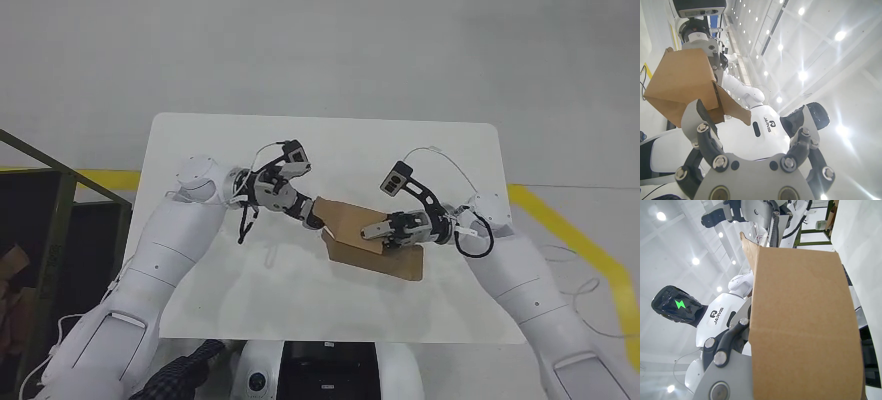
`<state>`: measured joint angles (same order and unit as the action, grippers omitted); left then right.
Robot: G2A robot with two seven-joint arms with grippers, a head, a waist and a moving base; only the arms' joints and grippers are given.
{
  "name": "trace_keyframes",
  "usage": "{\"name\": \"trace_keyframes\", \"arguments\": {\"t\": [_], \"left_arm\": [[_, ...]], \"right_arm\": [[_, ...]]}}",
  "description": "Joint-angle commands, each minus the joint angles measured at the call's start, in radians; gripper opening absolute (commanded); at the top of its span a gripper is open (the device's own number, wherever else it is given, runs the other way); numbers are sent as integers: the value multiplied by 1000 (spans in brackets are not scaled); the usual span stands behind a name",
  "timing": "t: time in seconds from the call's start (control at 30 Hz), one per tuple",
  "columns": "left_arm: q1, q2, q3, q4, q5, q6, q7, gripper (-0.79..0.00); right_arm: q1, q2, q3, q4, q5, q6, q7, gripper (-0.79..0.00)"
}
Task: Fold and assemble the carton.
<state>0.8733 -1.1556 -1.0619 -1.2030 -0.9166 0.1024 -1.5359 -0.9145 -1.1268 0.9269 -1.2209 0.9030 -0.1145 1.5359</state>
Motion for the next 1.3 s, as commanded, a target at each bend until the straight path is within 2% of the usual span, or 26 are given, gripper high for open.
{"name": "trace_keyframes", "arguments": {"t": [0.0,0.27,0.6,0.67,0.9,1.07,1.27], "left_arm": [[-2,14,2,-3,-13,-27,0,0],[-32,60,27,22,46,-107,0,0],[-32,60,27,22,46,-107,0,0],[-22,60,26,7,50,-101,27,0],[-10,76,8,-14,122,-67,0,0],[7,83,38,-45,65,-44,0,0],[-3,90,81,-47,33,-64,0,0]], "right_arm": [[11,10,-20,5,15,-8,0,-785],[48,42,-65,29,25,-57,0,-785],[48,42,-65,29,25,-57,0,-785],[36,41,-65,12,10,-49,-39,-785],[60,38,-61,40,-41,-38,-1,-785],[84,30,-90,45,-64,-57,0,-785],[100,21,-124,52,-56,-81,0,-785]]}}
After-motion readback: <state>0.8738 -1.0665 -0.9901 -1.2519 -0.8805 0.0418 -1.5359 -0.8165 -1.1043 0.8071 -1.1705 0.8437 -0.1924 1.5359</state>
